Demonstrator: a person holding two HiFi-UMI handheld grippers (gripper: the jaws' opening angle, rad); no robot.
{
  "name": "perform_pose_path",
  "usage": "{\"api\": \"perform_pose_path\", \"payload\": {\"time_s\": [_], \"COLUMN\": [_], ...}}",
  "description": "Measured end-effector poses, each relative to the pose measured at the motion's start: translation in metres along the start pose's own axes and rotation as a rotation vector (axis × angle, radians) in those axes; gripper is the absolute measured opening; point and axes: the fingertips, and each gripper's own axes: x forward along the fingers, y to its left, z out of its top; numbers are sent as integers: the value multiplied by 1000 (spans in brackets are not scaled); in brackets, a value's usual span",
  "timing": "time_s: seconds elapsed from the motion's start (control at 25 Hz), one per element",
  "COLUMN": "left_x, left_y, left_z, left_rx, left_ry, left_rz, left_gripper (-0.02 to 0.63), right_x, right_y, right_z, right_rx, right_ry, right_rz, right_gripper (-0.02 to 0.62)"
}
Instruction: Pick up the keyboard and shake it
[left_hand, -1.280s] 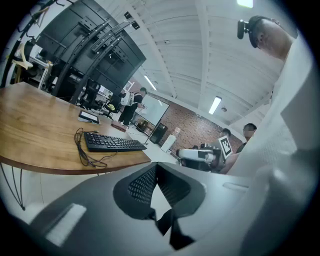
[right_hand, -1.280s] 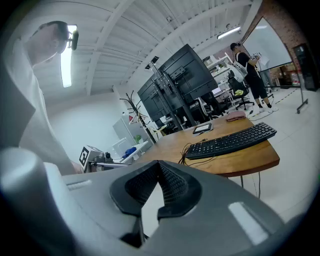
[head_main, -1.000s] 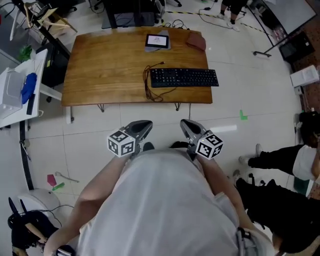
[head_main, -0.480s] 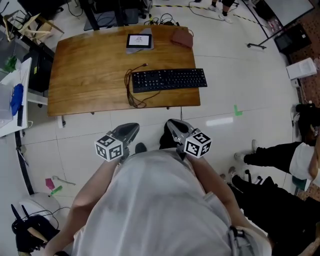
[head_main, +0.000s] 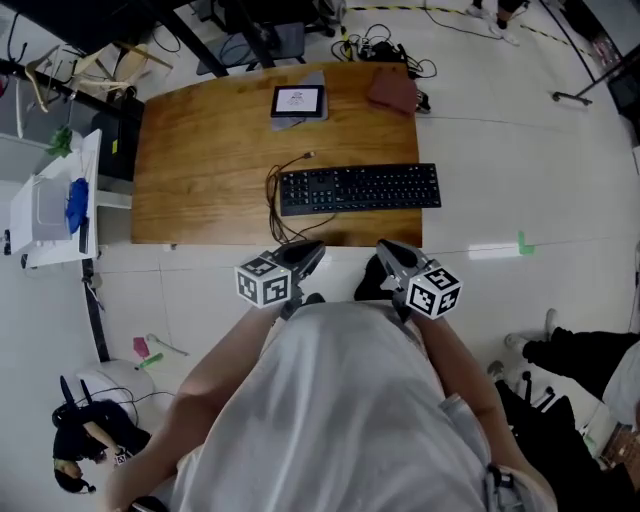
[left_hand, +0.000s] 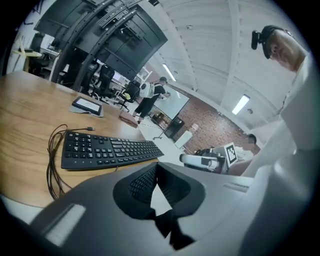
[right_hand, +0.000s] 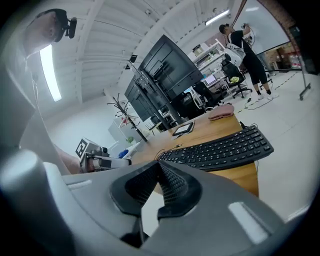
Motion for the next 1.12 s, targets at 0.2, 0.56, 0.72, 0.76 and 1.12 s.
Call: {"api": "perform_pose_path", "payload": {"time_s": [0.2, 0.56, 0.72, 0.76, 1.12], "left_x": [3, -33, -33, -29, -21], "left_y": [41, 134, 164, 168, 172], "left_z": [14, 12, 23, 24, 15], "left_rx": [-116, -279, -264, -267, -330], "left_ry": [-46, -45, -1, 14, 91], "left_rz": [157, 372, 410, 408, 365], "left_gripper": [0, 107, 161, 173, 209], "right_x": [-18, -15, -24, -30, -24], "right_y": [-52, -96, -139, -156, -260], "right_z": [13, 32, 40, 41, 28], "right_rx": [-5, -15, 22, 46, 367], "right_ry": [21, 47, 59, 66, 224], "right_rz": [-18, -118, -230, -259, -262], "right_gripper": [2, 4, 110, 126, 243]}}
